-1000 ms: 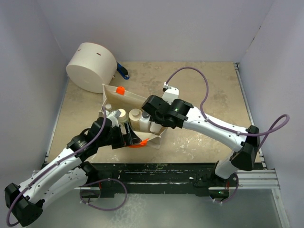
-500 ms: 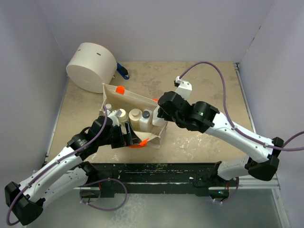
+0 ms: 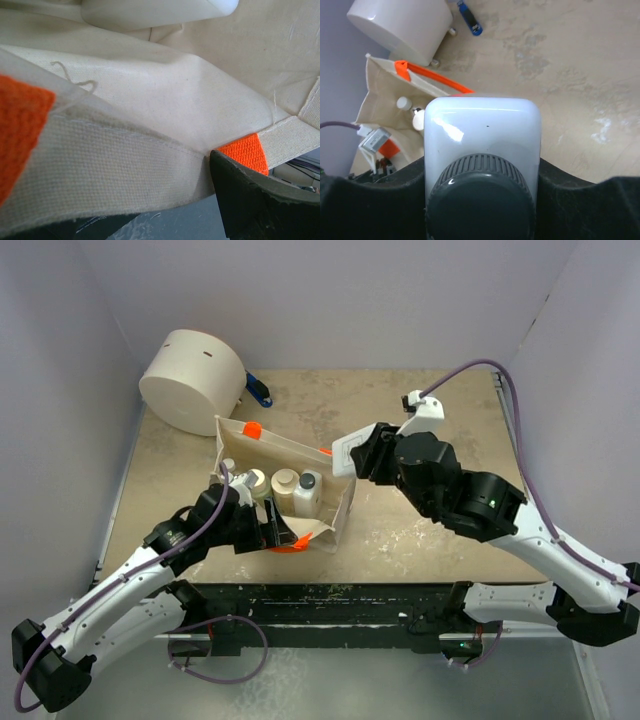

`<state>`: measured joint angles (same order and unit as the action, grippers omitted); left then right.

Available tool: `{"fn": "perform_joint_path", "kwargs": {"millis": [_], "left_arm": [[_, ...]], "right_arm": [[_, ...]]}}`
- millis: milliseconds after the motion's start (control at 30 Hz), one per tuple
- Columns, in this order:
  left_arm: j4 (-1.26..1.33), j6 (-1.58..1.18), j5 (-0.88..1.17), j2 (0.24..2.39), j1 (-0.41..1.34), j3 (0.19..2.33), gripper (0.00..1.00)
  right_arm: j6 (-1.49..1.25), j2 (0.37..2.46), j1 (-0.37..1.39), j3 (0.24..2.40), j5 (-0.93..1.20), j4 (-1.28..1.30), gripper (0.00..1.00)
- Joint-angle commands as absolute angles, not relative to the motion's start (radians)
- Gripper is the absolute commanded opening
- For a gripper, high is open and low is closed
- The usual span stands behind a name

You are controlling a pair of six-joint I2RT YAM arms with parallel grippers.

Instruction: Take the personal care products out of the canvas bag

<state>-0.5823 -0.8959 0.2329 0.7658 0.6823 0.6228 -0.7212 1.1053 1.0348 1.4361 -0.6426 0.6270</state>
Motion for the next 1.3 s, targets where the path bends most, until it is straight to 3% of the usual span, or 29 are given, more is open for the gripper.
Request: {"fn": "perform_joint_path", "kwargs": {"millis": [0, 200, 533, 867, 1267], "left_arm": [[-0.568, -0.861, 0.264, 0.773, 0.692, 0.649, 0.99], [-0.589, -0.854, 0.259, 0.753, 0.693, 0.649, 0.99], [-0.594, -0.856, 0.263, 0.752, 0.693, 0.654, 0.99], [-0.593, -0.864, 0.273, 0.750, 0.693, 0.674, 0.99], [-0.638, -0.920, 0.183, 0.642, 0.693, 0.693, 0.99]], "right_arm": [[-0.568, 1.068, 1.030, 1.498, -0.845, 0.452, 0.00], [-0.516, 1.045, 1.000, 1.394, -1.087, 0.468, 0.00], [-0.674, 1.051, 0.658, 1.092, -0.711, 0.388, 0.00], [-0.482, 1.313, 0.431, 1.179, -0.464, 0.278, 0.00], [-0.308, 1.556, 0.356, 1.313, -0.236, 0.167, 0.00]]}}
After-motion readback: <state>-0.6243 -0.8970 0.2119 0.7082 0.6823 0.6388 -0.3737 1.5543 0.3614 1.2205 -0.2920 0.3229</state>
